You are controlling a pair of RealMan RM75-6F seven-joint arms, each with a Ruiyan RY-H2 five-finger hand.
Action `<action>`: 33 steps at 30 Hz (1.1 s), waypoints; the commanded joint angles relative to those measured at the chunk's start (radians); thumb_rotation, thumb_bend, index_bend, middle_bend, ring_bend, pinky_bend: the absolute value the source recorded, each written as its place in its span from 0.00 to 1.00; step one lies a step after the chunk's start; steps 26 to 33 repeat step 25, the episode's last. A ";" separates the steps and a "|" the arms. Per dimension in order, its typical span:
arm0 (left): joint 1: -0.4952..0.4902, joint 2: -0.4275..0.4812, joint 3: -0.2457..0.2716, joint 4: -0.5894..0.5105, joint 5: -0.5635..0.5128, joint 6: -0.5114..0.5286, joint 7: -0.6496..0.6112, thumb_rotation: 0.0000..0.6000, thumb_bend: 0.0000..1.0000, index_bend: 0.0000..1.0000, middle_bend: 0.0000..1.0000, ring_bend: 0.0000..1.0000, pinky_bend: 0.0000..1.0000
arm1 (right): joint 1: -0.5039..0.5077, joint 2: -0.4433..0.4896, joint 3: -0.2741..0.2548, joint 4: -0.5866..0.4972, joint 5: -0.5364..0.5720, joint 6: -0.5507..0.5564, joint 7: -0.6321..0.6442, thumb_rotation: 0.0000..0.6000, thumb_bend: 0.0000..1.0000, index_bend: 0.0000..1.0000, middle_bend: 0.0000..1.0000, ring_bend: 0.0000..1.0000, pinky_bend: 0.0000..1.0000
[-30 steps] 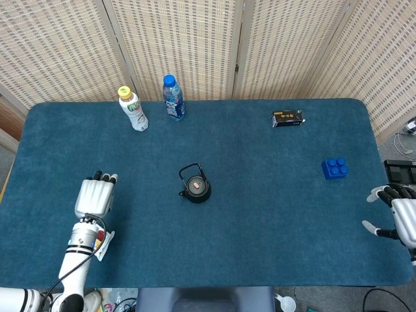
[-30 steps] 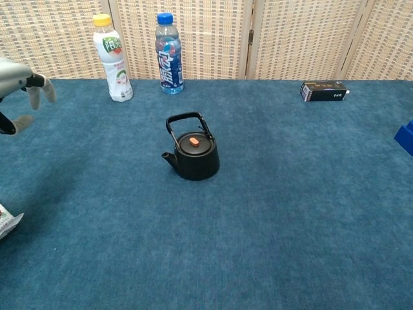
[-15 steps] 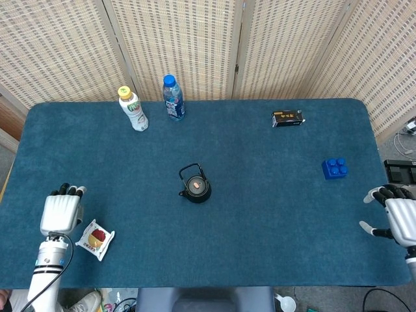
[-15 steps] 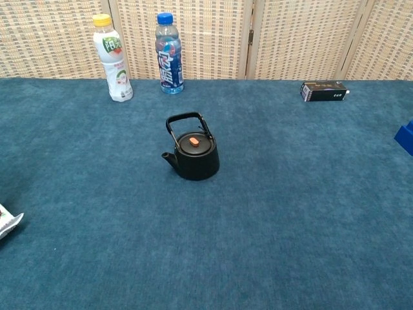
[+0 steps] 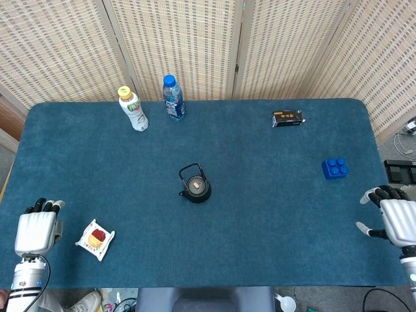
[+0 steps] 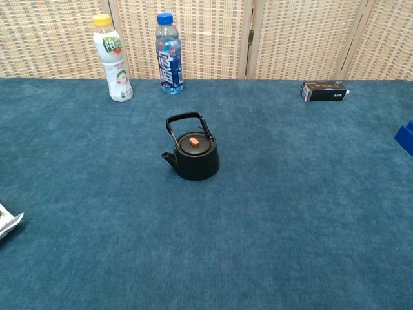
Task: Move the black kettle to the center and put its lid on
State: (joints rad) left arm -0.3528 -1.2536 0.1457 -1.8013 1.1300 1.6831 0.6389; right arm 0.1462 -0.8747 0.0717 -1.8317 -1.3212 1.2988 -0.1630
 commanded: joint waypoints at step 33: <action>0.167 0.021 -0.075 0.101 0.107 -0.069 -0.181 1.00 0.45 0.33 0.33 0.18 0.35 | 0.041 -0.034 -0.008 0.024 0.044 -0.077 -0.044 1.00 0.17 0.43 0.33 0.19 0.19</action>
